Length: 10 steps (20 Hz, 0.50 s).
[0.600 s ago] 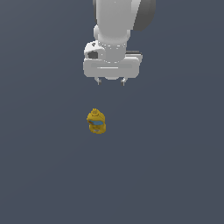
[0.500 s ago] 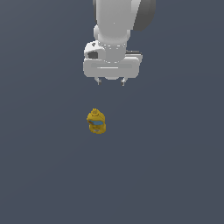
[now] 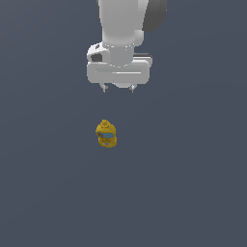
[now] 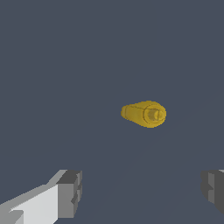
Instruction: Pick up the object and move it to a goal position.
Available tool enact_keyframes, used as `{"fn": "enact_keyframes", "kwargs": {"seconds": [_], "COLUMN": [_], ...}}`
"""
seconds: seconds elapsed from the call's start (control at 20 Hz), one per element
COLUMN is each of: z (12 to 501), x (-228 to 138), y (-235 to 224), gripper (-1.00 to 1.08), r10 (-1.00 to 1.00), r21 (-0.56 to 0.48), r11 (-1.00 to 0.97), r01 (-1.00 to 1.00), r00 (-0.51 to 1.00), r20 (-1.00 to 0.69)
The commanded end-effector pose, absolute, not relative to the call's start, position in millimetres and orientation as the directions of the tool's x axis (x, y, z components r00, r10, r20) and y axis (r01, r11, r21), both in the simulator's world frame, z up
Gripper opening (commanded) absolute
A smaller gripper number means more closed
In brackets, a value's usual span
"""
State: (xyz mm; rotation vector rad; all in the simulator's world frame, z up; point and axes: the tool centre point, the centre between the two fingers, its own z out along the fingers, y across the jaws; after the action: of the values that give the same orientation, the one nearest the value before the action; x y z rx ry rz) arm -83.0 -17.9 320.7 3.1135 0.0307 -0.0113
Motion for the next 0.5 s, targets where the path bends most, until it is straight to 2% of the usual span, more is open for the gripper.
{"fn": "enact_keyframes", "kwargs": {"seconds": [0.0,0.45], "z": [321.9,319.3], "x": [-83.1,-81.7], "y": [-20.0,-20.7], "gripper": [1.0,1.0], "r10": [0.018,0.052], "r21": [0.027,0.026], "r11": [-0.999,-0.998], "r01": [0.018,0.052], "r00": [1.0,0.999], "r20": [-0.004,-0.006]}}
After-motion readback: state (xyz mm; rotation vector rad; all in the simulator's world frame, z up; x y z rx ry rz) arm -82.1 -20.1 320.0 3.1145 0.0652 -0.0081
